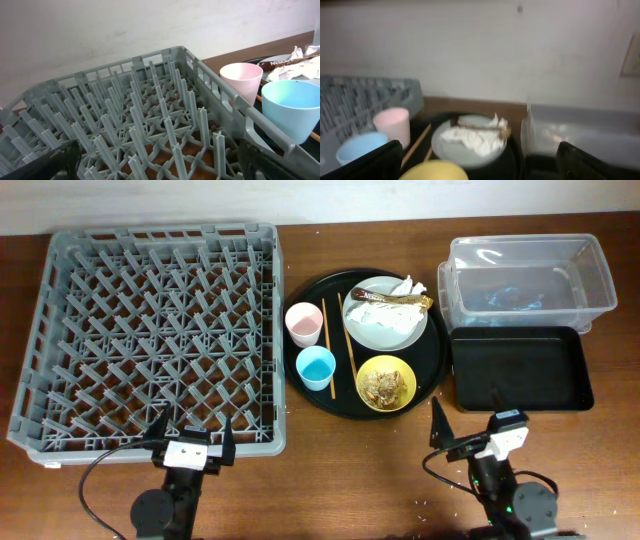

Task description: Sort waste into correct bins and load items into the dishwasher rack

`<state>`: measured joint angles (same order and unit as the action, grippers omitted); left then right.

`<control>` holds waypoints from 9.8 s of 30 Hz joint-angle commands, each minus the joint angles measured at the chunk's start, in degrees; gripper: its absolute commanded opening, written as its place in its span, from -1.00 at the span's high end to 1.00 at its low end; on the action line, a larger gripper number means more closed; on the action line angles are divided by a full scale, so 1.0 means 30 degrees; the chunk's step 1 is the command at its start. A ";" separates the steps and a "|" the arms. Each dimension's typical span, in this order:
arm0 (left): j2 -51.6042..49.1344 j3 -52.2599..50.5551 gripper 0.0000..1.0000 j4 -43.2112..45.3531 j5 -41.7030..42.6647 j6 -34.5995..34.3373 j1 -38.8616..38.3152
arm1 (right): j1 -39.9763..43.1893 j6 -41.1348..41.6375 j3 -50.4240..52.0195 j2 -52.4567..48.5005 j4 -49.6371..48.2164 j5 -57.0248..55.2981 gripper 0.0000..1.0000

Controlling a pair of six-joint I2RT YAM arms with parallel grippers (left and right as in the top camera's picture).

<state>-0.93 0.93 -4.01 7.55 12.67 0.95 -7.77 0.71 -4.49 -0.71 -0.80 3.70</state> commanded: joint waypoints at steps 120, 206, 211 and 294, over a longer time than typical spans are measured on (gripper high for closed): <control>0.0175 -0.0131 -0.99 0.0029 0.0189 0.0233 0.0117 | 0.4881 1.1511 -2.9405 -3.6559 0.9814 -0.3300 -0.21; 0.0175 -0.0131 -0.99 0.0029 0.0189 0.0233 0.0117 | 0.4976 0.7825 -3.9022 -4.1244 1.9416 -0.3789 -0.44; 0.0175 -0.0131 -0.99 0.0029 0.0189 0.0233 0.0117 | 0.4969 0.7176 -3.9124 -4.0093 2.0815 -0.2091 -0.45; 0.0175 -0.0131 -0.99 0.0029 0.0189 0.0233 0.0117 | -0.7031 1.3340 -2.3117 -3.6559 1.4498 -0.1807 0.92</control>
<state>-0.84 0.93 -4.03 7.55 12.67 0.95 -28.40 40.45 -74.76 -109.47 42.59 -1.74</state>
